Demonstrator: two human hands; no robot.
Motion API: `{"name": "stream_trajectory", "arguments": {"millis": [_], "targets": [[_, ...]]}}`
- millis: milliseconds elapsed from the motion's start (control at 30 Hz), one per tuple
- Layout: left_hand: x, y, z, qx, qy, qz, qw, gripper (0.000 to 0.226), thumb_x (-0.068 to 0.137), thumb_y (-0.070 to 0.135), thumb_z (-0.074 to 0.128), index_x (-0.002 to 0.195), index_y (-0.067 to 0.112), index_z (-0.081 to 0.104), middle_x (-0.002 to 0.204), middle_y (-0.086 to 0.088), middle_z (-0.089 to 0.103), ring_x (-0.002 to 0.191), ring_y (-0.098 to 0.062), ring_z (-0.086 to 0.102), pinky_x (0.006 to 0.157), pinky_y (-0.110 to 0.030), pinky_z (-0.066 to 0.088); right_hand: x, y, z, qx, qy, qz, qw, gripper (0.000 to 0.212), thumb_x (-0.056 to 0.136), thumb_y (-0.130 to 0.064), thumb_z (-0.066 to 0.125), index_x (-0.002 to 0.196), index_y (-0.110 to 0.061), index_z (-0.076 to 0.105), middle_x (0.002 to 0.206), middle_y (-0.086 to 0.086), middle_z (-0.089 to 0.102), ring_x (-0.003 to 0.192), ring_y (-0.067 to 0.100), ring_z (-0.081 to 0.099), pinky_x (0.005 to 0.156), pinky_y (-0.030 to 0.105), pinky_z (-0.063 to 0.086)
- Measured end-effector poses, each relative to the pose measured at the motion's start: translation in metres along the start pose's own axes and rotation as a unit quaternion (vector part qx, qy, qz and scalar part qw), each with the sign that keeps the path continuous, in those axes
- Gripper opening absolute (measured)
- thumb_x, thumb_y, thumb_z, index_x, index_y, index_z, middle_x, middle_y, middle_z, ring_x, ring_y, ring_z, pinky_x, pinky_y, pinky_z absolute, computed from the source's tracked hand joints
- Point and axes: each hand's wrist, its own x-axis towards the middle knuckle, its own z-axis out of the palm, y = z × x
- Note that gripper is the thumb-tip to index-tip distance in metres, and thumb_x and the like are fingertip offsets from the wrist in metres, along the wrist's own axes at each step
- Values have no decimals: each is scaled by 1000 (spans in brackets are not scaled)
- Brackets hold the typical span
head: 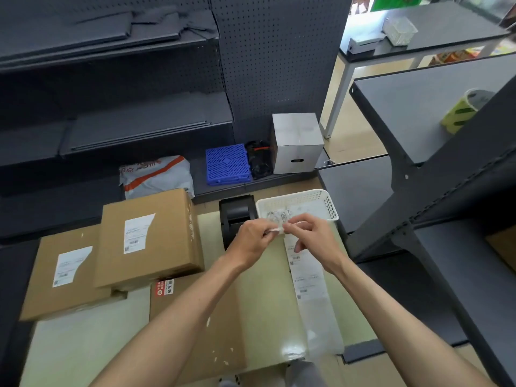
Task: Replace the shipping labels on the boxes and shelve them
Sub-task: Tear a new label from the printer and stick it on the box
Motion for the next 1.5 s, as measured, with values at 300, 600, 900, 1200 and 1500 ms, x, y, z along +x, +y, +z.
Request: {"name": "stream_trajectory", "arguments": {"millis": [300, 600, 900, 1200, 1500], "targets": [[24, 22, 33, -44, -50, -32, 997, 28, 101, 15, 54, 123, 3, 66, 113, -12, 63, 103, -19, 59, 92, -28, 47, 25, 18, -23, 35, -19, 40, 998, 19, 86, -13, 72, 95, 2, 66, 76, 11, 71, 52, 15, 51, 53, 27, 46], [40, 11, 47, -134, 8, -135, 982, 16, 96, 26, 67, 104, 16, 75, 85, 5, 73, 78, -10, 68, 79, -39, 58, 43, 36, -35, 8, -1, 10, 1000, 14, 86, -14, 74, 85, -4, 64, 76, 14, 71, 53, 15, 53, 54, 33, 48], [85, -15, 83, -123, 25, -200, 972, 11, 88, 20, 74, 87, 9, 77, 74, -1, 72, 67, -10, 64, 72, -43, 58, 89, 73, -34, -99, 58, 31, 993, 13, 90, -18, 68, 85, -13, 57, 76, 3, 72, 50, 15, 58, 46, 28, 47], [138, -62, 119, 6, 56, -226, 972, 33, 98, 22, 56, 67, 10, 61, 87, -7, 62, 80, -27, 60, 65, -34, 39, 142, 108, -51, -250, 64, 17, 966, 7, 90, -16, 58, 89, -16, 65, 87, -6, 66, 81, 16, 62, 75, 34, 50], [108, -60, 129, 65, 83, -146, 984, 24, 101, 31, 57, 111, 13, 69, 108, -1, 62, 91, -14, 59, 74, -31, 49, 118, 132, -65, -294, 71, 38, 953, 9, 90, -22, 61, 86, -15, 64, 85, -6, 65, 82, 16, 60, 73, 33, 49]]}}
